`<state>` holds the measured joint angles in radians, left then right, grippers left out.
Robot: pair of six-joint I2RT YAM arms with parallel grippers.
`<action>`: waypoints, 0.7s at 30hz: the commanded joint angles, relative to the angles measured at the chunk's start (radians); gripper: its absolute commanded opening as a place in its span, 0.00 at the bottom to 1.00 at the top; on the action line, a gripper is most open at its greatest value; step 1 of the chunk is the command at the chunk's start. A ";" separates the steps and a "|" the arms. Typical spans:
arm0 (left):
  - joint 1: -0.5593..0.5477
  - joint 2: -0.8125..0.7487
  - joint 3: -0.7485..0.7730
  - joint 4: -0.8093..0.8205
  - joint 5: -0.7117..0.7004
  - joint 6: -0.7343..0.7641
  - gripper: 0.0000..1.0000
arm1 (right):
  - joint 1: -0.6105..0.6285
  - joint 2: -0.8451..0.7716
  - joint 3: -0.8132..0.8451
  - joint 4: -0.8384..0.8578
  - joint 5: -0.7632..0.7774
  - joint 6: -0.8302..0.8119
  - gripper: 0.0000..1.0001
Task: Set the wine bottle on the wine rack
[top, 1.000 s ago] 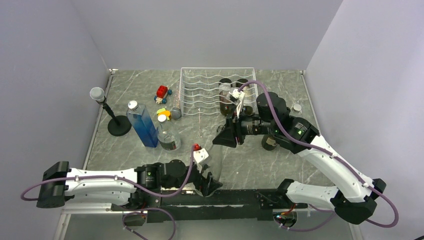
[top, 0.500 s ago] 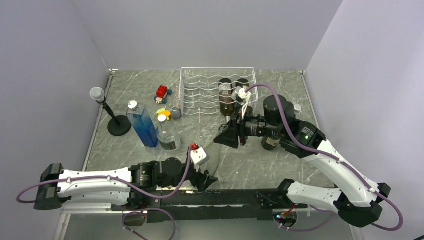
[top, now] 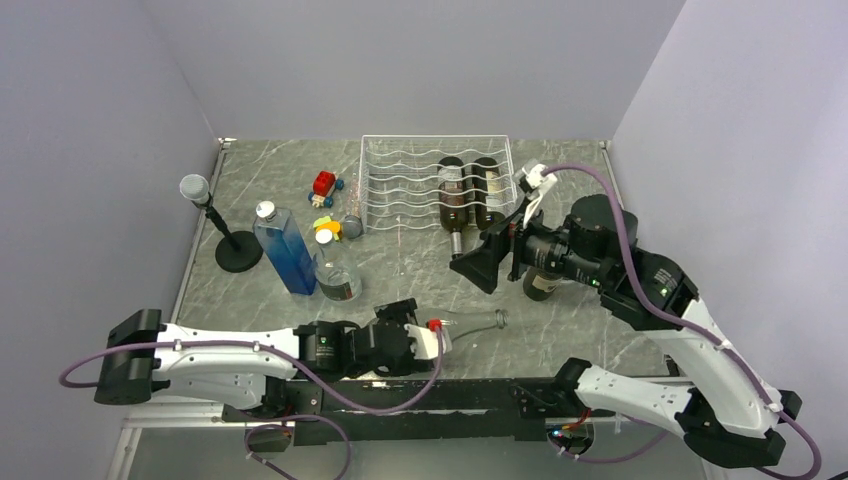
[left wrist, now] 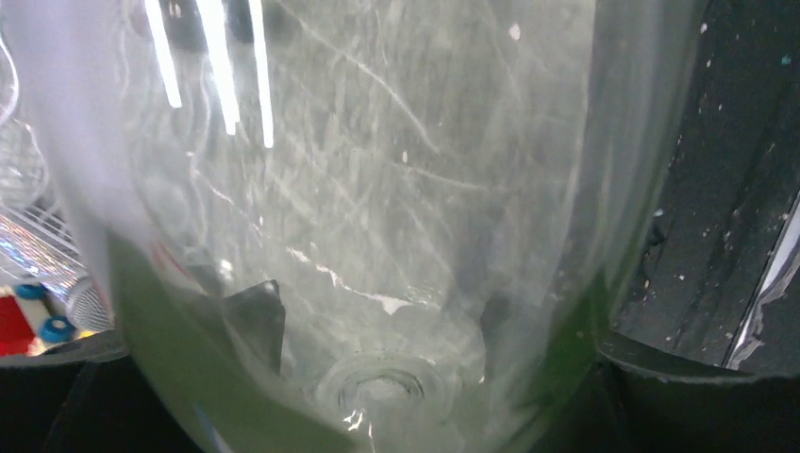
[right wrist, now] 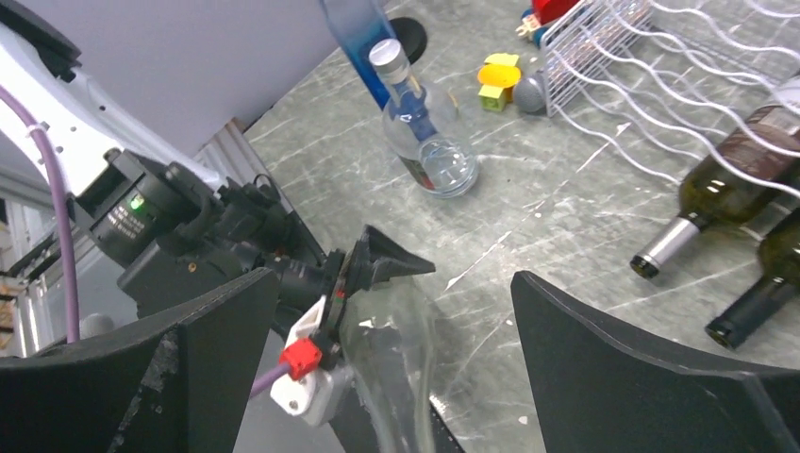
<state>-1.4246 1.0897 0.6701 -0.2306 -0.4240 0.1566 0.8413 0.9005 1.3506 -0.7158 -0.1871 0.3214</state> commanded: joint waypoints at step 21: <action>-0.150 -0.132 -0.140 0.472 -0.272 0.452 0.01 | -0.004 0.076 -0.120 -0.280 -0.494 -0.070 1.00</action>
<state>-1.5551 1.0084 0.5140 0.0254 -0.6106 0.5396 0.8387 0.9695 1.2079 -0.9051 -0.6651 0.3130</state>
